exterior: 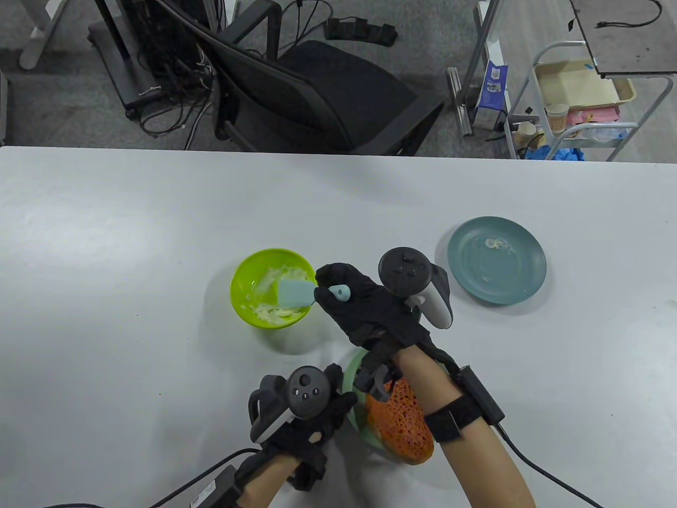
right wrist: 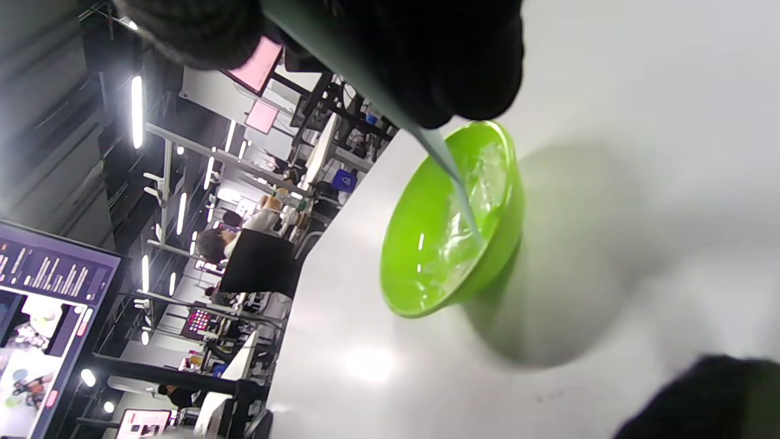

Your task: Dip dessert spatula into salad dressing and spread onto bread slice

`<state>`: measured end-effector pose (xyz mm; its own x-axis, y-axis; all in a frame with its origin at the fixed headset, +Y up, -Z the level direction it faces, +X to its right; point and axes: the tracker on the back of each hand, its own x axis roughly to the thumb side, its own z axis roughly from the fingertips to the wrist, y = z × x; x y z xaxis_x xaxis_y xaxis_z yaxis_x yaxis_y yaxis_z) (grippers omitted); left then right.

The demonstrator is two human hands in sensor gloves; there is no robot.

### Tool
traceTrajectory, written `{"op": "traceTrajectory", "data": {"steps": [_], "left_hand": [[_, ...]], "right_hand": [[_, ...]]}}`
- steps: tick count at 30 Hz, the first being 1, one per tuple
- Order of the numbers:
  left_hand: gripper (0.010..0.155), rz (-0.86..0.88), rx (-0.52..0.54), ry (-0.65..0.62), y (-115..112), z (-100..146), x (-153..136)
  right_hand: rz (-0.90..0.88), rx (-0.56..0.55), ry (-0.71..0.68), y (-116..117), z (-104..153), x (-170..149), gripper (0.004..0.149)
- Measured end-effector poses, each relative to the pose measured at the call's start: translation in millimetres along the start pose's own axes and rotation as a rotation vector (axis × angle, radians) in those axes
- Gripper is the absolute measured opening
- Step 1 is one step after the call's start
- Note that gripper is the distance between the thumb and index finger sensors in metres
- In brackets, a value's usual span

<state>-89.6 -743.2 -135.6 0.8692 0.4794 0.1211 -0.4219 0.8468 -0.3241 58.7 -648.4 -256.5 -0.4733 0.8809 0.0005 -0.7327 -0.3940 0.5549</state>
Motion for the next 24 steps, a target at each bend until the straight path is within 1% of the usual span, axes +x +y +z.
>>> {"op": "traceTrajectory", "data": {"steps": [6, 14, 19, 22, 24], "left_hand": [[0.064, -0.001, 0.000, 0.001, 0, 0, 0], [0.064, 0.003, -0.001, 0.003, 1, -1, 0], [0.063, 0.005, -0.001, 0.003, 1, -1, -1], [0.062, 0.005, 0.002, 0.000, 1, 0, -1], [0.062, 0.006, 0.000, -0.002, 1, 0, -1]], "right_hand": [[-0.007, -0.023, 0.016, -10, 3, 2, 0.047], [-0.013, -0.054, -0.003, -21, 8, 5, 0.047], [-0.042, -0.094, -0.045, -31, 16, 4, 0.046], [-0.088, -0.125, -0.090, -39, 23, -1, 0.046], [-0.119, -0.166, -0.133, -47, 30, -8, 0.046]]}}
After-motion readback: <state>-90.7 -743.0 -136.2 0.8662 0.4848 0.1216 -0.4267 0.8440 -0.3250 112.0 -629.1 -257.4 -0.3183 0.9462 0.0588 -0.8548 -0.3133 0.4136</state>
